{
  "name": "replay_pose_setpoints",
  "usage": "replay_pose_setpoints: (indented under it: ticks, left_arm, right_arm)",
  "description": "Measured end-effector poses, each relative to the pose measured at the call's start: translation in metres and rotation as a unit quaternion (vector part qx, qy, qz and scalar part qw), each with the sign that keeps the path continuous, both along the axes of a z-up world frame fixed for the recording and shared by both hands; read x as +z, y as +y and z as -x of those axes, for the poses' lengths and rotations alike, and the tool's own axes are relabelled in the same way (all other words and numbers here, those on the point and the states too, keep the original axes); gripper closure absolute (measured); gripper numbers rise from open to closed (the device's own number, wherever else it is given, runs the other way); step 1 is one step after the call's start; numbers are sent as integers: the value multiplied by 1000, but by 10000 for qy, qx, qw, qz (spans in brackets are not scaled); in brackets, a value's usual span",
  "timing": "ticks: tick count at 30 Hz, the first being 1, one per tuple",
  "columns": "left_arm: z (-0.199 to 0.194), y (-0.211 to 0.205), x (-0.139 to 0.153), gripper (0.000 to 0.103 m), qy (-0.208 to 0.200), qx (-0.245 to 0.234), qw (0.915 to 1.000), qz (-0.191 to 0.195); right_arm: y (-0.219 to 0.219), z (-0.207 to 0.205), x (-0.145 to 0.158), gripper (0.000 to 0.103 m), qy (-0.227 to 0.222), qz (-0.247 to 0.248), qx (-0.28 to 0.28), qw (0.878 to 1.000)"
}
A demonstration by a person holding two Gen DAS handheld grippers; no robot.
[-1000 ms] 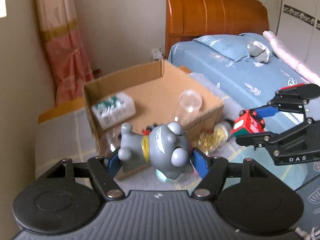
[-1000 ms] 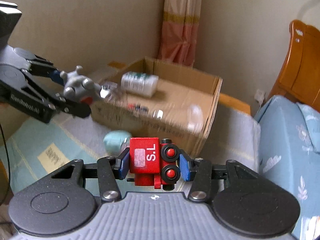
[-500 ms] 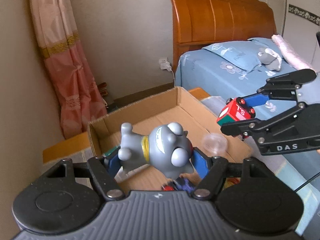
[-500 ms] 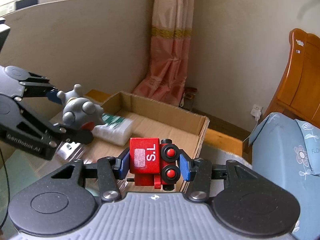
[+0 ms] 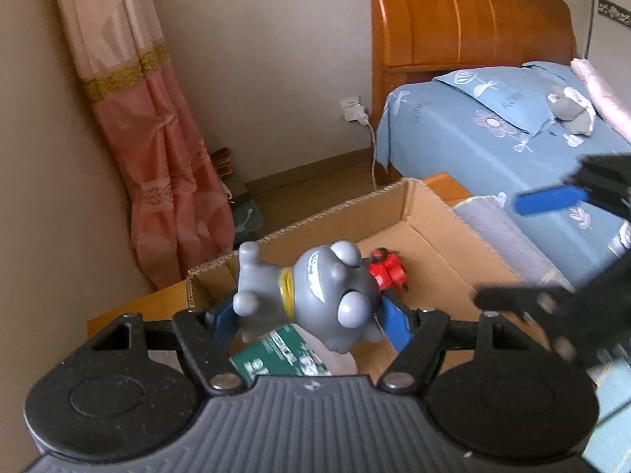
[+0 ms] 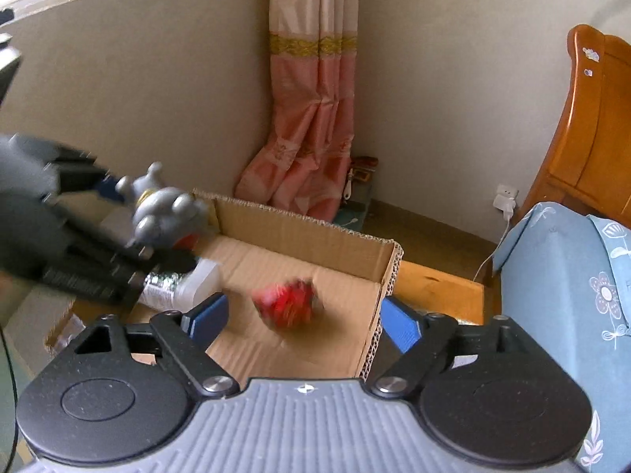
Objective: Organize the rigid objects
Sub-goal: 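Carry the train with the right gripper into the box while the left gripper drops the elephant there, then return both grippers from the box toward the remaining items on the blanket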
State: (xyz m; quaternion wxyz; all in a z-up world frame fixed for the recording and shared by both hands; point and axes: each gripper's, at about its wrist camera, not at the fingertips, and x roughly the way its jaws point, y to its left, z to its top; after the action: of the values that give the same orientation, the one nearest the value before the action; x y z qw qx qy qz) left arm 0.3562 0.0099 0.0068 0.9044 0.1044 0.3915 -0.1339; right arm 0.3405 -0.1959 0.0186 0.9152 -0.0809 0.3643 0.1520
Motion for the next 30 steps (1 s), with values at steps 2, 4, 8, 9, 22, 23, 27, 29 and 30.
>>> replay_pose_setpoints:
  ticks: [2,4,8,9,22,23,27,29,30]
  left_arm:
    - [-7,1,-2,31,52,83,9999,37]
    - [-14,2,-6,31,70,186,9998,23]
    - [-28,8,-14,19,188,473,9987,34]
    - [-28,10,-13,14,167,548,9983,74]
    - [5,15,7,7,-3,490,9988,87]
    - [8,16,9,7,-18,485,9988,73]
    - [30,17,14,6,-96,484,9987,80]
    - [42,18,16,6,-131,451,9989,91]
    - [49,18,16,6,-155,456,9988,94]
  right_arm:
    - [-2,6,-2,8,18,-30,9,10000]
    - [-3,10,-3,7,64,-70,19,10000]
    - [-4,18,-6,2,74,-101,28,9999]
    - [-4,20,-7,2,87,-116,42,9999]
    - [-2,51,-2,0,49,-131,-5,9999]
    - [-2,56,-1,0,29,-138,-25,9999]
    - [-1,74,2,0,-1,-180,-64,9998]
    - [-1,84,0,0,-14,-179,-107,9998]
    - [-2,89,-1,0,-10,-207,-128,9997]
